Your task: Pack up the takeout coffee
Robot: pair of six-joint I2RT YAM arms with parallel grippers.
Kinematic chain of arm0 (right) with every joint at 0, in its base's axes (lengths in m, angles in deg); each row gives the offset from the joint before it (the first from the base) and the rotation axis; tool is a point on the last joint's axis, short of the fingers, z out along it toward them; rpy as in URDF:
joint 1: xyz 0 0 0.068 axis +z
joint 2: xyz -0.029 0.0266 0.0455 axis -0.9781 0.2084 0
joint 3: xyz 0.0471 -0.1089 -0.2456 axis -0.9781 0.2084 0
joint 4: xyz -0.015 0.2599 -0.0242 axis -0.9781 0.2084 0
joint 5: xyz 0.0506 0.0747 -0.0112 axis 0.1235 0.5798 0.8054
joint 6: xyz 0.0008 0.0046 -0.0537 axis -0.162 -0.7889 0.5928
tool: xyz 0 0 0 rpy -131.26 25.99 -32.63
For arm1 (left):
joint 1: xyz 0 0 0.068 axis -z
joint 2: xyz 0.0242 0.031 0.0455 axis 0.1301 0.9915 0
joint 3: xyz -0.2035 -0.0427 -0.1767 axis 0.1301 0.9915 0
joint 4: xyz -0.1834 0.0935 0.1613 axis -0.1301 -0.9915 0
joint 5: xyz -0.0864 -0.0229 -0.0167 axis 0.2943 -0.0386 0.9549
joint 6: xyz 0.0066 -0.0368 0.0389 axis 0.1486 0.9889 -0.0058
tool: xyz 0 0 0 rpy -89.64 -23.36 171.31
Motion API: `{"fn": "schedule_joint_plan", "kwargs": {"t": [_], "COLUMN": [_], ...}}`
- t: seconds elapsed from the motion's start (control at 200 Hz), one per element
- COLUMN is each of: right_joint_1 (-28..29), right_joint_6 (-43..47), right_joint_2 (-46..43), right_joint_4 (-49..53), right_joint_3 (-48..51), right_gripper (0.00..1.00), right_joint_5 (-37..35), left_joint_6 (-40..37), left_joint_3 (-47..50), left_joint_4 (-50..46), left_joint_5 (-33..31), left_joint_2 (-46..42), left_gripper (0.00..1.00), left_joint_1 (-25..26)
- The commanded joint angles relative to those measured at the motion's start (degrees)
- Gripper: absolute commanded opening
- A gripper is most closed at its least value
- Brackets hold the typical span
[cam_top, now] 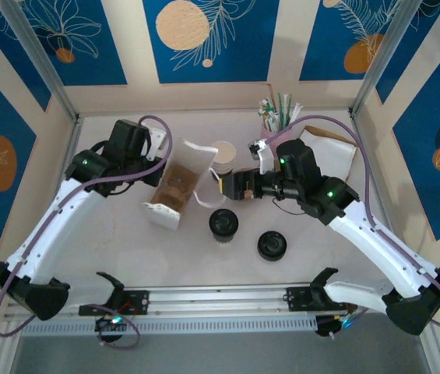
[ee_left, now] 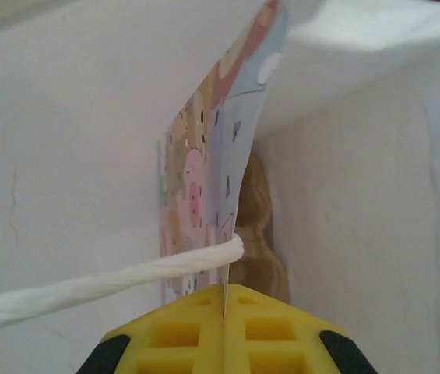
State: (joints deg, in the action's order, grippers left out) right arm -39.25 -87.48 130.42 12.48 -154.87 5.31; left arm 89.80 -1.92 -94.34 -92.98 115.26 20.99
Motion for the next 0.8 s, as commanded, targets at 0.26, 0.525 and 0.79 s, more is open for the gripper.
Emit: {"fn": "schedule_joint_plan", "kwargs": {"t": [0.26, 0.525, 0.79], "right_joint_1": [-2.55, -3.12, -3.56], "right_joint_6": [-3.29, -3.42, -3.46], "right_joint_2": [0.39, 0.32, 0.42], "right_joint_4": [0.13, 1.35, 1.71], "right_joint_3": [1.61, 1.88, 2.57], "right_gripper": [0.99, 0.99, 0.99], "right_joint_5": [4.66, 5.07, 5.03], "left_joint_6": [11.8, 18.89, 20.99], "left_joint_3": [-6.11, -5.09, -7.36], "left_joint_4": [-7.49, -6.98, -7.51], "left_joint_5": [14.15, 31.66, 39.26], "left_joint_2": [5.24, 4.42, 3.37], "left_gripper": [0.02, 0.0, 0.0], "left_joint_1": [-13.62, -22.24, -26.65]}}
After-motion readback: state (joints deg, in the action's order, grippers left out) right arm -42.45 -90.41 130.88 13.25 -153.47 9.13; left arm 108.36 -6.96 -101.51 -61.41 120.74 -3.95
